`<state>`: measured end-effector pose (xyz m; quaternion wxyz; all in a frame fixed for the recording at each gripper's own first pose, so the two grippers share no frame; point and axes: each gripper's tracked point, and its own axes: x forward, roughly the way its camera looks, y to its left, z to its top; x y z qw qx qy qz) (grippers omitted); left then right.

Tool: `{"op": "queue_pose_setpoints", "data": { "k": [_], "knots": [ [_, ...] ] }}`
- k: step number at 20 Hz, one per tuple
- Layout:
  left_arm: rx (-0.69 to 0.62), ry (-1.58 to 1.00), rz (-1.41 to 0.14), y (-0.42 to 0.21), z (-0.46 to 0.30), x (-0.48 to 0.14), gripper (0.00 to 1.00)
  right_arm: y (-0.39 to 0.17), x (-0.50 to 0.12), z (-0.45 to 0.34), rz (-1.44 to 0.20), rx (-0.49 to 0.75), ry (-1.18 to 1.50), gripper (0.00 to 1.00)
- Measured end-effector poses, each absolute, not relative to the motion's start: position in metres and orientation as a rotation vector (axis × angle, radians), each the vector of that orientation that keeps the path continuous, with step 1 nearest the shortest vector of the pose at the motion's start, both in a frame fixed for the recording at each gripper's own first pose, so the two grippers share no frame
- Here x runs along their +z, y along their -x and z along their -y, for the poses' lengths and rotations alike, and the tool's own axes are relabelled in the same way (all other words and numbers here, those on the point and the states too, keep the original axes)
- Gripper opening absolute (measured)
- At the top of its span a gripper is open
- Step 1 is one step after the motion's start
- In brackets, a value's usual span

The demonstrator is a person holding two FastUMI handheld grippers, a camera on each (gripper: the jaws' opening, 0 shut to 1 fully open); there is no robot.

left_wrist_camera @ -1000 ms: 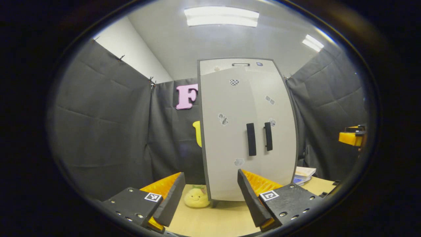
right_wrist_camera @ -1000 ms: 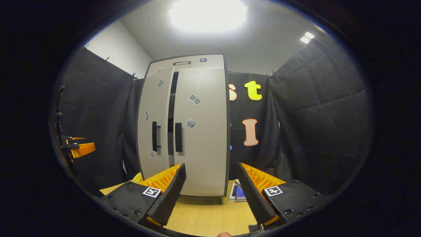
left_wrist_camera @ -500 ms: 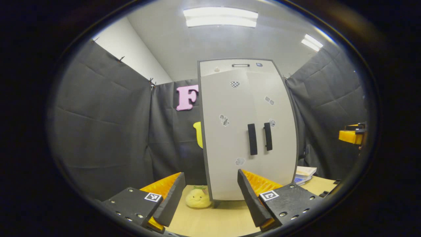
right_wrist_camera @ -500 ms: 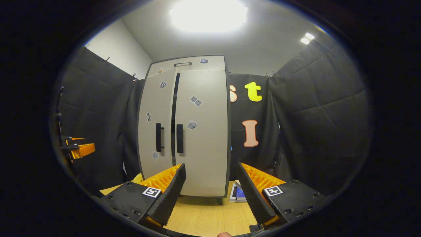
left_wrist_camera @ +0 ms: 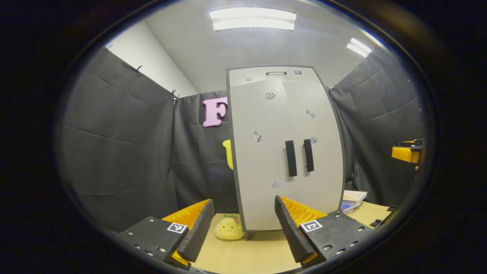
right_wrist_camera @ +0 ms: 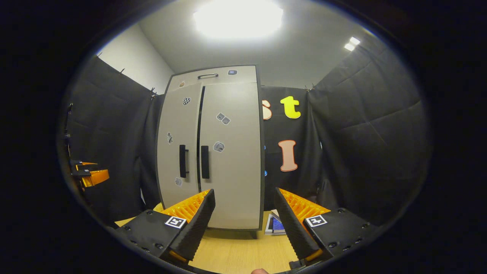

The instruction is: Grab one shoe with the right hand and put it into the shoe cabinet, grab the other shoe with the left hand and put it into the shoe cabinet; then close the right door with the right hand and the left door with the left hand.

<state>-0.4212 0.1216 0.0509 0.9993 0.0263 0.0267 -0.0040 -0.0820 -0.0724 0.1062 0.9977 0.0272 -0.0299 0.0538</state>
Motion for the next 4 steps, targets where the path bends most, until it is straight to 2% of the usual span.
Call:
{"op": "queue_pose_setpoints", "data": {
  "k": [4],
  "knots": [
    [-0.033, -0.068, -0.056, 0.405, -0.078, 0.044, 0.92, 0.061, 0.104, 0.104, 0.092, 0.104, -0.059, 0.96]
  ]
}}
